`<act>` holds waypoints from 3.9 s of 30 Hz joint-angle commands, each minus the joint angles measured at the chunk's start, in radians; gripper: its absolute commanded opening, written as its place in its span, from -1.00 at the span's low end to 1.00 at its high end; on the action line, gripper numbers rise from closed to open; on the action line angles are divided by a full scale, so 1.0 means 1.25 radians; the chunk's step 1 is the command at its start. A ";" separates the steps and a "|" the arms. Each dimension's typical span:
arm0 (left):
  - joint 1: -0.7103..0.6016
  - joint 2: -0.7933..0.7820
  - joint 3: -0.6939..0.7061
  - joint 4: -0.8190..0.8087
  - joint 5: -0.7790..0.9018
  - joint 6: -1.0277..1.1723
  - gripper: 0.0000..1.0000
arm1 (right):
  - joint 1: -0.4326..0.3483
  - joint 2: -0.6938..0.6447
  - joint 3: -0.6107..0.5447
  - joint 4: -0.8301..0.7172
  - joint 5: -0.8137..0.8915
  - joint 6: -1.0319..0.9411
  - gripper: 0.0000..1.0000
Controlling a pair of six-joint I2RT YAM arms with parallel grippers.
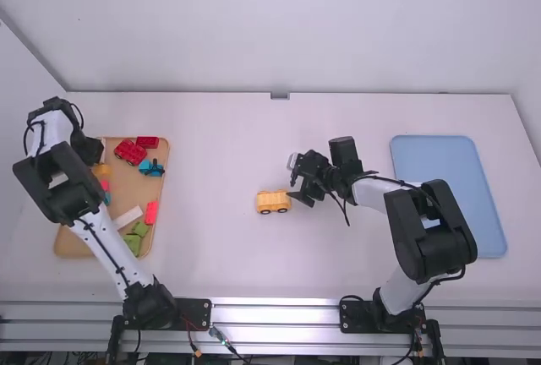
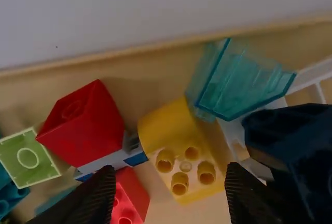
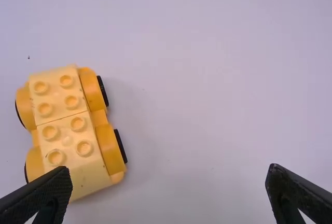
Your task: Assemble lego blocks to make yellow taxi
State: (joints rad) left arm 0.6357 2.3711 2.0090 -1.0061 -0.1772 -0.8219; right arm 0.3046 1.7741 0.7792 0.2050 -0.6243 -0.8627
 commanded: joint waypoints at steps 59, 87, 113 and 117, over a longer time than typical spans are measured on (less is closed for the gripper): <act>-0.006 -0.004 -0.130 0.119 0.107 -0.099 -0.42 | 0.002 -0.019 0.005 -0.024 -0.002 0.002 0.98; -0.072 -0.219 -0.132 -0.028 0.025 -0.088 -0.80 | 0.002 -0.019 0.005 -0.023 -0.002 0.002 0.97; -0.620 -0.515 -0.619 0.191 0.230 1.028 -0.83 | 0.002 -0.019 0.005 0.011 -0.008 0.046 0.98; -0.650 -0.515 -0.638 0.188 0.302 1.312 -0.96 | 0.002 -0.019 0.005 0.027 -0.008 0.086 0.98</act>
State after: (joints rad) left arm -0.1692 1.7454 1.2243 -0.7723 0.1024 0.4274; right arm 0.3046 1.7741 0.7792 0.2375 -0.6216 -0.7975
